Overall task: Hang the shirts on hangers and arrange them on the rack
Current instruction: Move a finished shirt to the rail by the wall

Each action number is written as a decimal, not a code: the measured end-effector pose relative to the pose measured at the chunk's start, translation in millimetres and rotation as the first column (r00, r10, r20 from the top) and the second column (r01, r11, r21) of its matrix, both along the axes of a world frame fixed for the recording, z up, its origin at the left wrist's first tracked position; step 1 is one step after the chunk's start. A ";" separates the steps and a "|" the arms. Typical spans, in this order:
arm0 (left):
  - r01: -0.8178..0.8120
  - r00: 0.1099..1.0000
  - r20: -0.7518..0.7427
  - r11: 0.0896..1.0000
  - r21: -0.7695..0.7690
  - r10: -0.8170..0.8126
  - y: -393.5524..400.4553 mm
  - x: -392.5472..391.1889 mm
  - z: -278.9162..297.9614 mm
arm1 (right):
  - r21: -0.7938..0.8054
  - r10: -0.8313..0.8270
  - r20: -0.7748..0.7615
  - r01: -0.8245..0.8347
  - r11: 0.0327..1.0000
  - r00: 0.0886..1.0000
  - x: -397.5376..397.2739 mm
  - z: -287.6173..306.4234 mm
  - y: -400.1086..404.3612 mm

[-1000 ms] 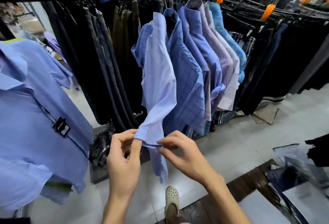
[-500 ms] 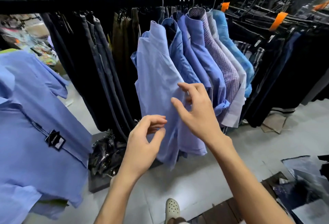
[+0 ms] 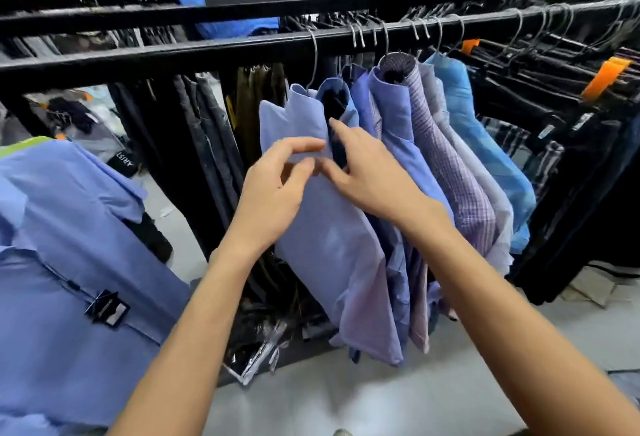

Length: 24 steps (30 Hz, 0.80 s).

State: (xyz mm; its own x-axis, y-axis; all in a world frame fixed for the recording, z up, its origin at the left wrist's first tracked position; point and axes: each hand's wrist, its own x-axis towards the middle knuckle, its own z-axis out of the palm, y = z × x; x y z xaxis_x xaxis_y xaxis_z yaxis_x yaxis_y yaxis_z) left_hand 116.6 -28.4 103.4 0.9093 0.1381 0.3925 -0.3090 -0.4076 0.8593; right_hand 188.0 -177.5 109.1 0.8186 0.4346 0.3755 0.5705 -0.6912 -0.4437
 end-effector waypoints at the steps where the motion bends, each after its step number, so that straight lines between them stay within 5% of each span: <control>1: -0.016 1.000 0.005 1.000 0.005 0.016 3.7 9.4 6.1 | -0.024 0.007 -0.010 -0.008 1.000 1.000 2.8 4.7 3.5; 6: -0.047 0.996 0.076 0.992 0.119 0.038 23.9 39.5 23.2 | -0.183 -0.005 -0.054 -0.005 0.983 0.999 16.0 18.0 15.1; 11: -0.022 0.981 0.186 0.907 0.420 -0.062 56.3 57.5 29.0 | -0.165 0.143 -0.104 -0.159 0.973 0.984 18.4 22.2 34.6; 19: -0.012 0.973 0.174 0.728 0.686 -0.149 129.6 47.3 55.6 | -0.051 0.407 -0.173 -0.420 0.906 0.897 15.3 26.9 70.5; 24: 0.082 0.973 0.102 0.727 0.682 -0.205 158.2 31.3 75.0 | 0.236 0.509 -0.170 -0.467 0.852 0.844 21.5 28.2 101.4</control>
State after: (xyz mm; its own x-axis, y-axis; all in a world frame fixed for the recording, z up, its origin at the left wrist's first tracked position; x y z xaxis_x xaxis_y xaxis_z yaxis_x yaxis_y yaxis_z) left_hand 147.9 129.8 178.5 0.8123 -0.3437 0.4712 -0.5182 -0.7960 0.3127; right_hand 209.5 -76.1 137.4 0.5874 0.7422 0.3226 0.6864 -0.2458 -0.6844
